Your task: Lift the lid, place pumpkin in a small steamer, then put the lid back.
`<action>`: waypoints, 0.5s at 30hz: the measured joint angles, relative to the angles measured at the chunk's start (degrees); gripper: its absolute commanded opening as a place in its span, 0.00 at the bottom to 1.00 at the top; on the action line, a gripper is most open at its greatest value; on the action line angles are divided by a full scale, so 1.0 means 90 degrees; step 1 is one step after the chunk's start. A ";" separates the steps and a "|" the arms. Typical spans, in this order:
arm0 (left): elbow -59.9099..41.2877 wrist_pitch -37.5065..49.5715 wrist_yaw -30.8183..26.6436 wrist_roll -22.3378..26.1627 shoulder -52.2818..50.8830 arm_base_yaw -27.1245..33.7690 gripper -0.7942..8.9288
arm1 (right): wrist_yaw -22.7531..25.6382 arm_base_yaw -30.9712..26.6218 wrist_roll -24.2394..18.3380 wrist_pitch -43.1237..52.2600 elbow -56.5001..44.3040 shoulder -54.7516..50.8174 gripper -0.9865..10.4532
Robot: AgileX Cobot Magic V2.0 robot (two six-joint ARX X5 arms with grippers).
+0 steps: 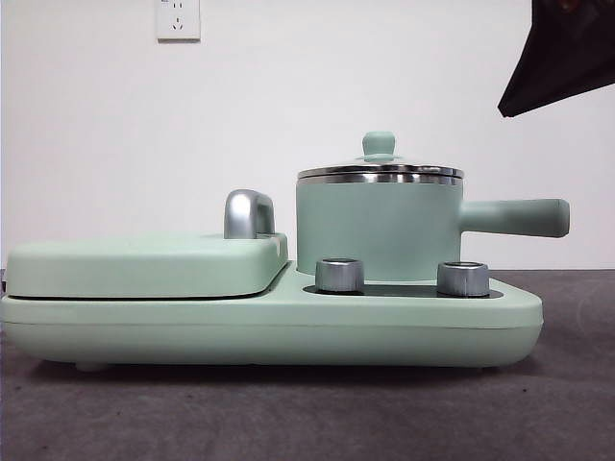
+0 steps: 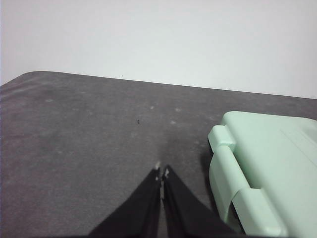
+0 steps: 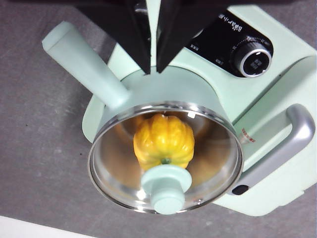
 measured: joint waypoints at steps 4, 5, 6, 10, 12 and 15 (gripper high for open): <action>0.0000 0.0000 0.0000 -0.0002 0.0000 0.0000 0.09 | 0.0027 -0.0056 -0.0243 -0.0005 0.0000 -0.0236 0.10; 0.0000 0.0000 0.0000 0.0000 0.0000 0.0000 0.09 | 0.0022 -0.0100 -0.0335 0.0000 0.0000 -0.0325 0.10; 0.0000 0.0000 0.0000 -0.0002 0.0000 0.0000 0.09 | 0.0022 -0.0182 -0.0444 0.0002 0.0000 -0.0449 0.10; 0.0000 0.0000 0.0000 0.0000 0.0000 0.0000 0.09 | 0.0022 -0.0743 -0.0648 0.0095 -0.0075 -0.1044 0.10; 0.0000 0.0000 0.0000 0.0000 0.0000 0.0000 0.09 | 0.0022 -0.1059 -0.0668 0.0204 -0.0291 -0.1370 0.10; 0.0000 0.0000 0.0000 -0.0002 0.0000 0.0000 0.09 | -0.0024 -0.1644 -0.0670 0.0425 -0.0950 -0.1967 0.10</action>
